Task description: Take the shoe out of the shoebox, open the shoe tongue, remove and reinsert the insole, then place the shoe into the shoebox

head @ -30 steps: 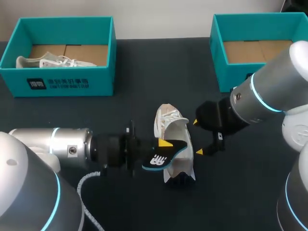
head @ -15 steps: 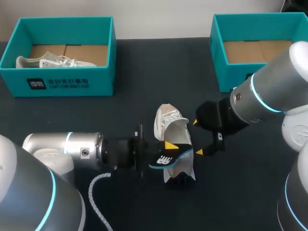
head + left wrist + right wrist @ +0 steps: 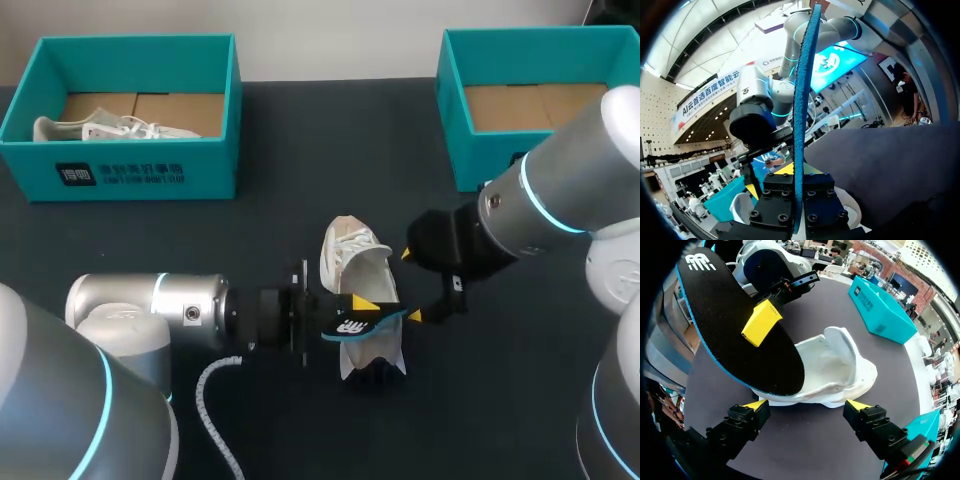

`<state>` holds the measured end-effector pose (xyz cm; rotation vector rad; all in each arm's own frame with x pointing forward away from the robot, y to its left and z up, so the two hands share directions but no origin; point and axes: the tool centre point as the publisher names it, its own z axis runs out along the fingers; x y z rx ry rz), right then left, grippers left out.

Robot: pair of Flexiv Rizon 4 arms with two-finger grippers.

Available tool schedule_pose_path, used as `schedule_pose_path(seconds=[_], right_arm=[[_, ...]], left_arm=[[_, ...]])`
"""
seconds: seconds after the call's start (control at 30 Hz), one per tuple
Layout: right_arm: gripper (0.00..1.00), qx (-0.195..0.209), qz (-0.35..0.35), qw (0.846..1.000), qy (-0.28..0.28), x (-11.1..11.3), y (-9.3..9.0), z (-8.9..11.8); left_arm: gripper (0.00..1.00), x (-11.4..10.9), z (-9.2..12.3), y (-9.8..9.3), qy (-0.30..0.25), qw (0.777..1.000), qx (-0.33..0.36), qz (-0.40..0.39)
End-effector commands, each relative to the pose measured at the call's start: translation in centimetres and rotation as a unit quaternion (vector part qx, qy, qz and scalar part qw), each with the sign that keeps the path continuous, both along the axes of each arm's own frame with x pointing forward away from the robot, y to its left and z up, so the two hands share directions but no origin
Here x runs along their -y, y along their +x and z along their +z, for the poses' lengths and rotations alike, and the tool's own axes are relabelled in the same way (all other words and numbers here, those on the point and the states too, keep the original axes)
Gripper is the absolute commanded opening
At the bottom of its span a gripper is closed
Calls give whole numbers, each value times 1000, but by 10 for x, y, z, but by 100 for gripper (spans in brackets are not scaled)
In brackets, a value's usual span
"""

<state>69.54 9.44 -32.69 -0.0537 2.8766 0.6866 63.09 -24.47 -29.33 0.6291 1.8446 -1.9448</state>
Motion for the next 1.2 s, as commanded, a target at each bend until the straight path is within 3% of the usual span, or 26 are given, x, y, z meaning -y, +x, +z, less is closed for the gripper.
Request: schedule_pose_path(seconds=[0.03, 0.4, 0.77, 1.0, 1.2], right_arm=[[100, 1, -1, 1000, 0, -1, -1, -1], [100, 1, -1, 1000, 0, -1, -1, -1], [100, 1, -1, 1000, 0, -1, -1, -1], [100, 1, -1, 1000, 0, -1, -1, -1], [100, 1, -1, 1000, 0, -1, -1, -1]], left_arm=[[0, -1, -7, 1, 6, 1000, -1, 3], [0, 0, -26, 31, 45, 999, 25, 13], [0, 2, -44, 49, 90, 994, 67, 11], [0, 1, -59, 62, 95, 993, 58, 41], [0, -2, -55, 59, 97, 993, 58, 39]])
